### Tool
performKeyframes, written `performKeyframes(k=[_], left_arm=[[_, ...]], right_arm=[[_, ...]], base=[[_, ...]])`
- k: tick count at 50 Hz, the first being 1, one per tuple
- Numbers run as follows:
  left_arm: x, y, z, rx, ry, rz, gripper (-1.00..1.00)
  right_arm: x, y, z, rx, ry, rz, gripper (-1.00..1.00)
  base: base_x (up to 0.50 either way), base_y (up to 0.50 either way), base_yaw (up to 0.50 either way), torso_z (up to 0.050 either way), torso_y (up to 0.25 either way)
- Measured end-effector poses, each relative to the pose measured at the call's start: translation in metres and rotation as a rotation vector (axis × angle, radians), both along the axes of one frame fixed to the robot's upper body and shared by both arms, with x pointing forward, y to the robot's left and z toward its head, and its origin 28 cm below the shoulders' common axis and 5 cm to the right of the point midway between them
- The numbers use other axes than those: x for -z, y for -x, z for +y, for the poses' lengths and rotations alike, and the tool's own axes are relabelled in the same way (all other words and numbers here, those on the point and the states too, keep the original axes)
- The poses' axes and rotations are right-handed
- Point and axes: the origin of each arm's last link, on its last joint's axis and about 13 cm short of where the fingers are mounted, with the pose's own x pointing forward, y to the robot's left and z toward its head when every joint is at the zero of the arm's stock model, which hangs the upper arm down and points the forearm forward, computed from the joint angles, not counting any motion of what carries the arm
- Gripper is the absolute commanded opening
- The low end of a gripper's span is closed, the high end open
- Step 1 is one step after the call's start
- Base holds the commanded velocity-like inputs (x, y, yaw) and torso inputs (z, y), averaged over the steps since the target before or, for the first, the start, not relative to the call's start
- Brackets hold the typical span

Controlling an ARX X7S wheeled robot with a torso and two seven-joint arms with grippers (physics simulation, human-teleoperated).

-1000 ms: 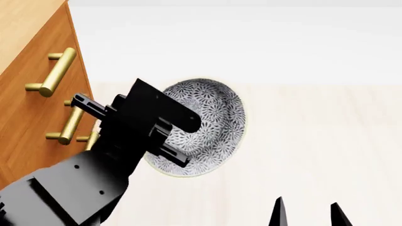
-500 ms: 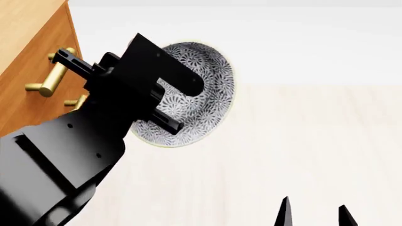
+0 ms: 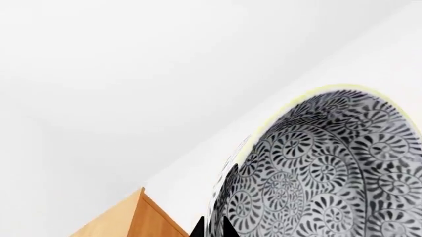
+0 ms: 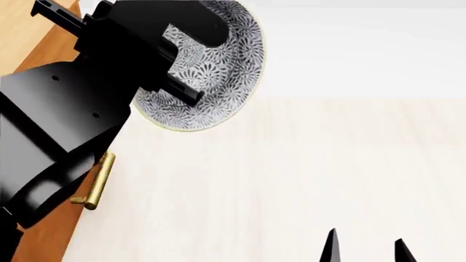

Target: Put the bowl on top of the cabinet.

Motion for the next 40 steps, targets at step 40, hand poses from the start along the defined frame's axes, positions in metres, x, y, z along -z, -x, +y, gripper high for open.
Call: performKeyframes(k=[40], left_arm=[[-0.093,-0.019,0.055,-0.076,0.429,0.015,-1.00]], right_arm=[[0.001,0.001,0.004,-0.018,0.020,0.002,1.00]], base=[[0.00,0.00,0.00,0.000,0.001]])
